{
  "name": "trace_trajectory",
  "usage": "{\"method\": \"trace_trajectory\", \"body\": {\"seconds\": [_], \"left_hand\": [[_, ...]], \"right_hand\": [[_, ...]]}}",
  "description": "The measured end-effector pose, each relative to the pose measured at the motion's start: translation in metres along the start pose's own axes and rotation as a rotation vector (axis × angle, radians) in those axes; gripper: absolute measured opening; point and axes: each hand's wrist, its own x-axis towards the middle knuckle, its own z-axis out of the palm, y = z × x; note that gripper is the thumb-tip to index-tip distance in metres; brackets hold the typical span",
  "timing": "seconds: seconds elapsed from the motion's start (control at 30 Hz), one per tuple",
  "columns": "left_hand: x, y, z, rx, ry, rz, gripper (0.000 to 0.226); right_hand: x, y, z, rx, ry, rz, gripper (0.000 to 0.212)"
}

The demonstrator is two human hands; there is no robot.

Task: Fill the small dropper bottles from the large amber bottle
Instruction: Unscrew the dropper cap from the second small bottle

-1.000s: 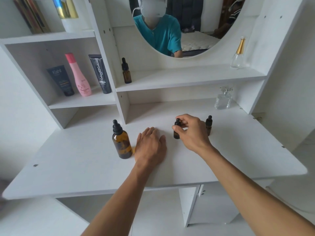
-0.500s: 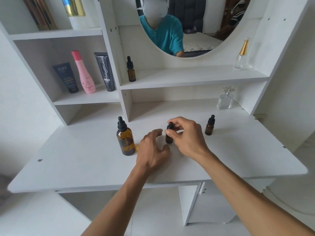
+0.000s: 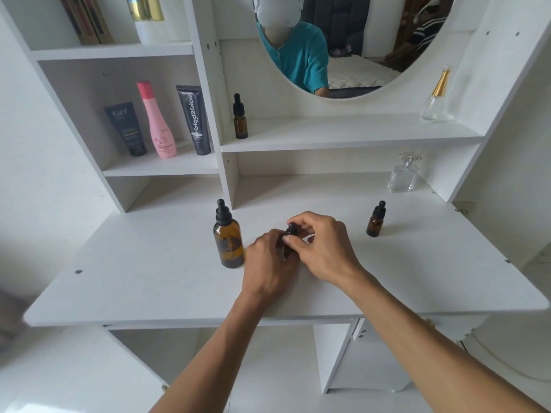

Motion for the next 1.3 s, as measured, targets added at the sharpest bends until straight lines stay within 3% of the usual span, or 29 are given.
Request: {"method": "trace_trajectory", "body": {"seconds": [0.17,1.13,1.3], "left_hand": [[0.001,0.000,0.001,-0.006,-0.001,-0.009,0.011],[0.003,0.000,-0.001,-0.070,-0.006,-0.044,0.018],[0.004,-0.004,0.002,-0.057,-0.005,-0.049,0.020]], "right_hand": [[0.007,-0.003,-0.004,-0.028,-0.006,-0.014,0.021],[0.020,-0.017,-0.021,-0.149,-0.225,-0.019,0.031],[0.019,-0.019,-0.021,-0.155,-0.187,-0.037,0.033]]}}
